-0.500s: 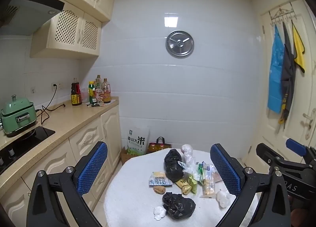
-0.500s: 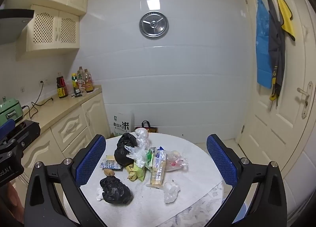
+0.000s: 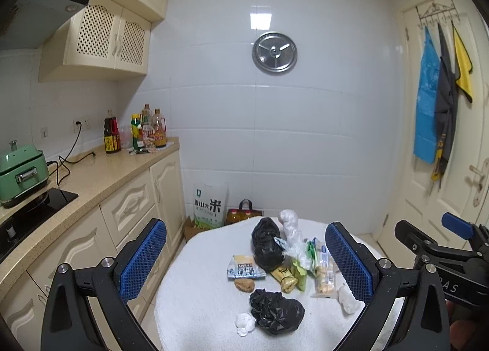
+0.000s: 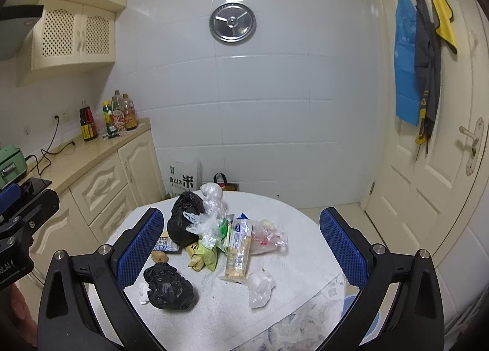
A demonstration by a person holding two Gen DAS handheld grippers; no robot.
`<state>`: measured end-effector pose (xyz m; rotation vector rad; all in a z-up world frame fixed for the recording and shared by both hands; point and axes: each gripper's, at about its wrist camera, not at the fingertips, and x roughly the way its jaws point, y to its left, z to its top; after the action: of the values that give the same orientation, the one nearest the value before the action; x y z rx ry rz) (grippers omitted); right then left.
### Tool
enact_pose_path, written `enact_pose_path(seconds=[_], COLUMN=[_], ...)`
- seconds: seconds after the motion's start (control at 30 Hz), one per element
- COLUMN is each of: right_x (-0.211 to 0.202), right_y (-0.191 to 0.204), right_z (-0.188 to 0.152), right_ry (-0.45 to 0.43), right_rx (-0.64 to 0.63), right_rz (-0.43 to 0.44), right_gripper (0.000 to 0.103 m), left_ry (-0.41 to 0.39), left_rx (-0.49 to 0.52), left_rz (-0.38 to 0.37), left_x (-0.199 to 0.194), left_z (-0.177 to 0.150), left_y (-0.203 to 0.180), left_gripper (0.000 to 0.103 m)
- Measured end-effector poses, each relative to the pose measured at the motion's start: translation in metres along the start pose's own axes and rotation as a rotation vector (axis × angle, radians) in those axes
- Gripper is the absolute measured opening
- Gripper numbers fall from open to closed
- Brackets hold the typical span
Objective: Collect trash
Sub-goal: 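Move both tools toward the trash on the table, then grasp the black plastic bag with the left tool while the right tool grasps the clear plastic bag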
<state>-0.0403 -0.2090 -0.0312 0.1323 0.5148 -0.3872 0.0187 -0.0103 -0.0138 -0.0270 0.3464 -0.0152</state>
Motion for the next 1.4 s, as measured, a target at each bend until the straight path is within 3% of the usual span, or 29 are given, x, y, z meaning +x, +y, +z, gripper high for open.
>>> enact_pose_path(seconds=[0.3, 0.67, 0.97, 1.3, 1.37, 1.4], right_x=[0.034, 0.103, 0.148, 0.176, 0.181, 0.184], right_y=[-0.007, -0.035, -0.04, -0.043, -0.044, -0.045], right_z=[-0.023, -0.074, -0.117, -0.138, -0.139, -0.139], right_ry=[0.094, 0.31, 0.465, 0.521, 0.526, 0.528], right_rx=[-0.017, -0.001, 0.029, 0.063, 0.065, 0.06], right_rz=[-0.035, -0.075, -0.051, -0.02, -0.019, -0.019], right_gripper=[0.103, 0.103, 0.103, 0.102, 0.099, 0.092], left_ry=[0.084, 0.295, 0.401, 0.471, 0.47, 0.465], left_rx=[0.016, 0.062, 0.084, 0.137, 0.138, 0.148], left_rz=[-0.01, -0.021, -0.046, -0.055, -0.07, -0.073], left_x=[0.047, 0.131, 0.182, 0.237, 0.244, 0.249], left_z=[-0.012, -0.047, -0.083, -0.113, -0.114, -0.114], left_y=[-0.005, -0.013, -0.019, -0.039, -0.042, -0.045], left_gripper=[0.103, 0.102, 0.102, 0.103, 0.103, 0.103])
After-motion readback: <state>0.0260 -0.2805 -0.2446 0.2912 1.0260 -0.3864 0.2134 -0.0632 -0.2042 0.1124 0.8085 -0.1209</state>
